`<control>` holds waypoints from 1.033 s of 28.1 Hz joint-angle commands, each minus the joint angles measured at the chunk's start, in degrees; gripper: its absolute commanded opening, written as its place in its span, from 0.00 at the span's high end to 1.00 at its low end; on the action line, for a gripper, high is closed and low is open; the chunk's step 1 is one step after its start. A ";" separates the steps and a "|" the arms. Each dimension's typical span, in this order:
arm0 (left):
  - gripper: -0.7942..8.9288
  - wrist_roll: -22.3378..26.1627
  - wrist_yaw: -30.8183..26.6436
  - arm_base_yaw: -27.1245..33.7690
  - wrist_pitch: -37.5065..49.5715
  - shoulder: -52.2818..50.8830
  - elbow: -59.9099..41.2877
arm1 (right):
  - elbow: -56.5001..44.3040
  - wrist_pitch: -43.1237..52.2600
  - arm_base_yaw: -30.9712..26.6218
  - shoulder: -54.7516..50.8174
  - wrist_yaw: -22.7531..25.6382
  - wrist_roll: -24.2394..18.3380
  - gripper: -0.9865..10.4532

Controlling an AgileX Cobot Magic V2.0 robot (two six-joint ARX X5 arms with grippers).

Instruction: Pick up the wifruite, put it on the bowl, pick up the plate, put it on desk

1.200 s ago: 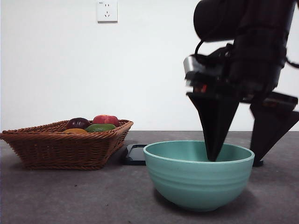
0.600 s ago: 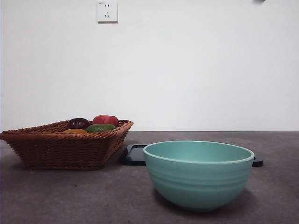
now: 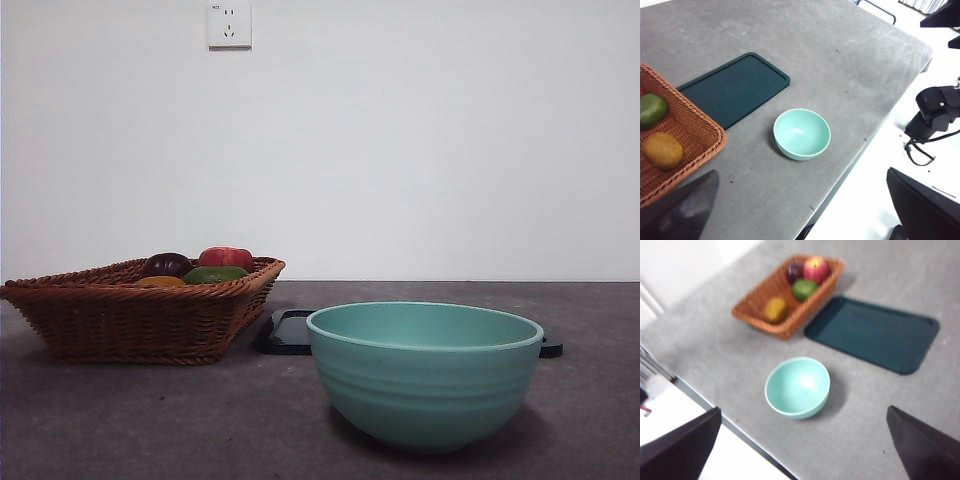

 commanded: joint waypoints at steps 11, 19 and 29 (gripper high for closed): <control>0.63 0.35 0.46 -0.48 0.61 0.11 0.66 | 0.96 0.68 0.46 -0.79 0.07 -0.22 0.75; 0.89 0.28 0.46 -0.48 0.59 0.11 0.66 | 0.96 1.20 0.46 -0.79 0.28 -0.28 0.90; 0.89 0.28 0.46 -0.48 0.61 0.11 0.66 | 0.96 1.20 0.46 -0.79 0.31 -0.28 0.90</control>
